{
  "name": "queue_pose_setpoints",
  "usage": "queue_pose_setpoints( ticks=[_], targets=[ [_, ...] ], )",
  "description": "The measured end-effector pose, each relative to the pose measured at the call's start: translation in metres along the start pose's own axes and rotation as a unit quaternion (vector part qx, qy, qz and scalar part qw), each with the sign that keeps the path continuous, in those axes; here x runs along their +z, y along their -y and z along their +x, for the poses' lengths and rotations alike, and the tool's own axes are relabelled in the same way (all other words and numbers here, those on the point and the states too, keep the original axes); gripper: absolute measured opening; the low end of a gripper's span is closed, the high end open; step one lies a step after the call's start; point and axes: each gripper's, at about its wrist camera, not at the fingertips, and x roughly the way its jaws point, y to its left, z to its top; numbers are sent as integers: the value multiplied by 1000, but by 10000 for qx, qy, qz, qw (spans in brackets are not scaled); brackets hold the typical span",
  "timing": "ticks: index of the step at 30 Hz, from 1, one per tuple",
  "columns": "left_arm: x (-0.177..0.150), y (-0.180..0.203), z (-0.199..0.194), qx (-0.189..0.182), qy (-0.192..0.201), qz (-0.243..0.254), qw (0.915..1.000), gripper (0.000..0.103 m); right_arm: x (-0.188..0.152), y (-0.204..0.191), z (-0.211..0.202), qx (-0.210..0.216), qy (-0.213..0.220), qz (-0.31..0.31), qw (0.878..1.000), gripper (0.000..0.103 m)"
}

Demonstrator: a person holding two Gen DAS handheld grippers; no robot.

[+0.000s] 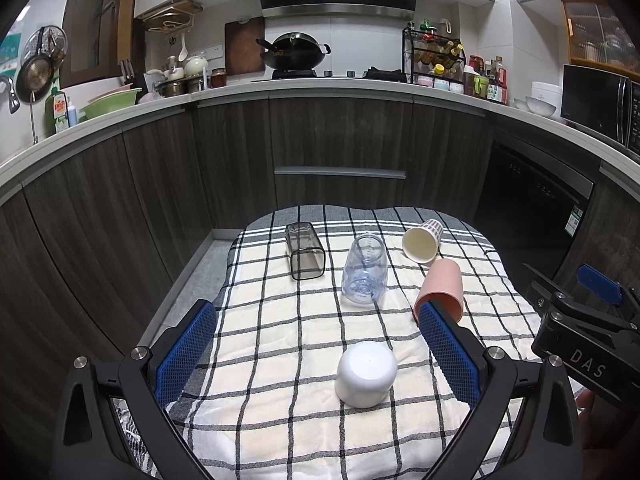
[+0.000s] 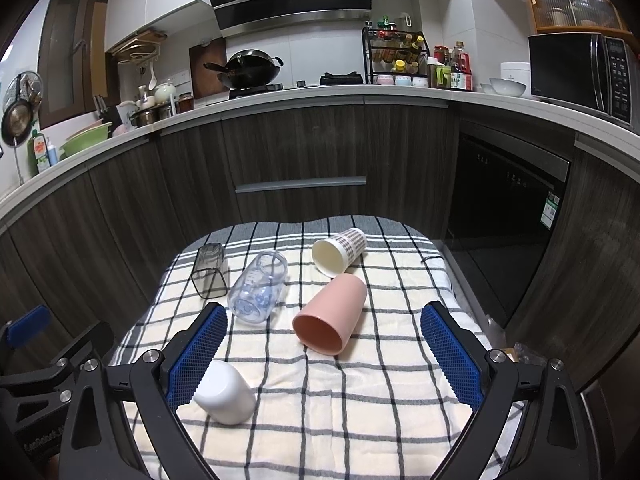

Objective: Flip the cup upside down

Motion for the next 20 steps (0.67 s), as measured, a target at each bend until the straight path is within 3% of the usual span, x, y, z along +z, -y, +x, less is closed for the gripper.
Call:
queue_pose_setpoints(
  ticks=[20],
  targets=[
    [1, -4, 3, -61, -11, -176, 9998, 103, -4, 0, 4, 6, -40, 32, 10000, 98]
  ],
)
